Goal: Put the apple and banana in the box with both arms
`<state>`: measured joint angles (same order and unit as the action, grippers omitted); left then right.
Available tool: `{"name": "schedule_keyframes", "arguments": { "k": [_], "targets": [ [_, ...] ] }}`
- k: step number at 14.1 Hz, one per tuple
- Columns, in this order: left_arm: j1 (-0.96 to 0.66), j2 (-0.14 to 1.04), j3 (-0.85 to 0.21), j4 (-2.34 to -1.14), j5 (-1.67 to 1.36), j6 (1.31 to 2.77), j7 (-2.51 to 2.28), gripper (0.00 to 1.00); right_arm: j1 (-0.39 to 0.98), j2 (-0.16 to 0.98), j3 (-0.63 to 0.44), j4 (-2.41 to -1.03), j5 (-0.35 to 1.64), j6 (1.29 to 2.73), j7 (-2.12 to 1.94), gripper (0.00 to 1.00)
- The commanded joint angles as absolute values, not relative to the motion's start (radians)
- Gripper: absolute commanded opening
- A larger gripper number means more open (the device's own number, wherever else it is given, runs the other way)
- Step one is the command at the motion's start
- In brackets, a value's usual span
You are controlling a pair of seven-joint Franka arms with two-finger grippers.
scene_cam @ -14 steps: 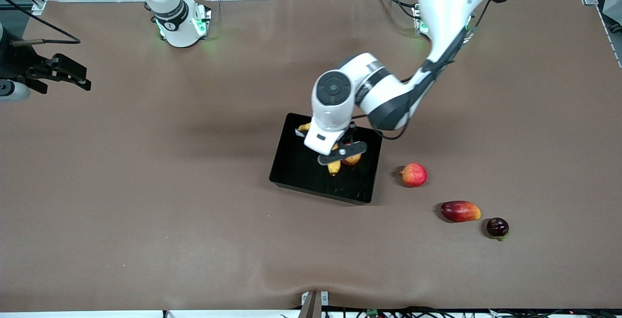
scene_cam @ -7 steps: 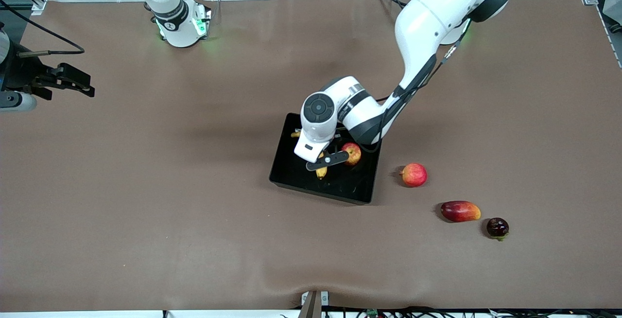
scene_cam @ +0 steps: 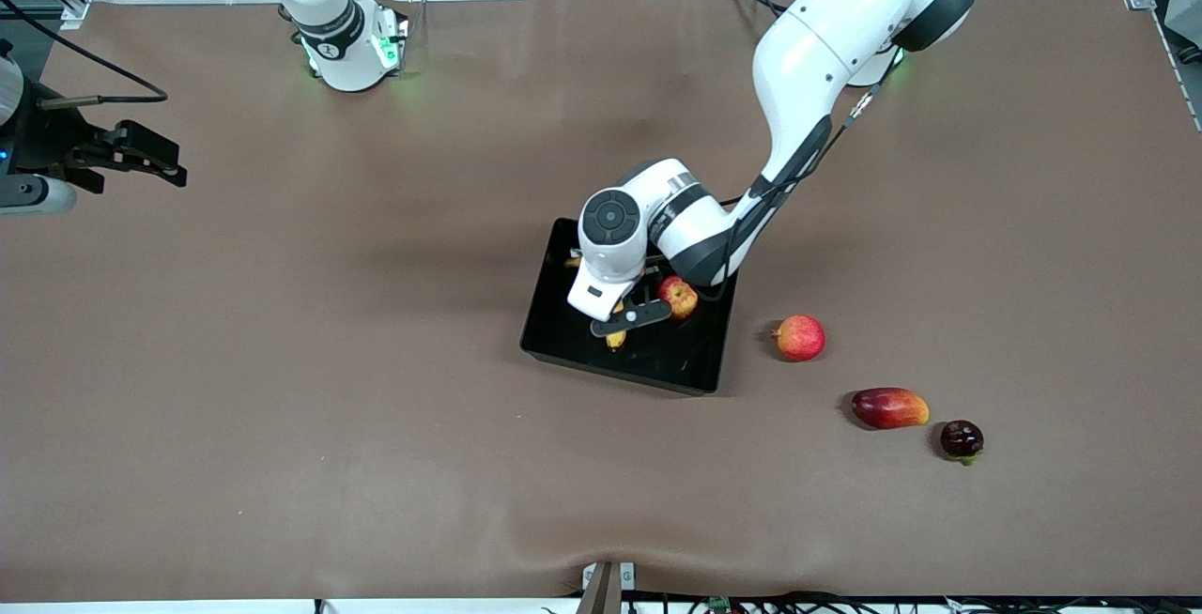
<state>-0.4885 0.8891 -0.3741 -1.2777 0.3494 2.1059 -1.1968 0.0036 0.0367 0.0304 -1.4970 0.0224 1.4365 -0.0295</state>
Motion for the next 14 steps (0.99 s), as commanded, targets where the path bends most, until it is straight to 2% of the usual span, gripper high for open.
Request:
{"name": "schedule_keyframes", "arguments": {
  "k": [1,4,10,14],
  "targets": [
    [-0.413,0.708,-0.361,-1.29,0.373,1.96,-1.169,1.0,0.005,0.049,0.035,-1.482,0.025,1.439,-0.04,1.0],
    [-0.247,0.528,-0.368,-1.305,0.368,1.811,-0.909,1.0,0.005,0.051,0.035,-1.482,0.026,1.439,-0.04,1.0],
    [-0.028,0.324,-0.373,-1.307,0.353,1.579,-0.476,1.0,0.011,0.051,0.037,-1.48,0.029,1.44,-0.04,1.0],
    [0.119,0.204,-0.368,-1.322,0.197,1.522,-0.222,1.0,0.014,0.051,0.037,-1.48,0.029,1.44,-0.04,1.0]
  ]
}}
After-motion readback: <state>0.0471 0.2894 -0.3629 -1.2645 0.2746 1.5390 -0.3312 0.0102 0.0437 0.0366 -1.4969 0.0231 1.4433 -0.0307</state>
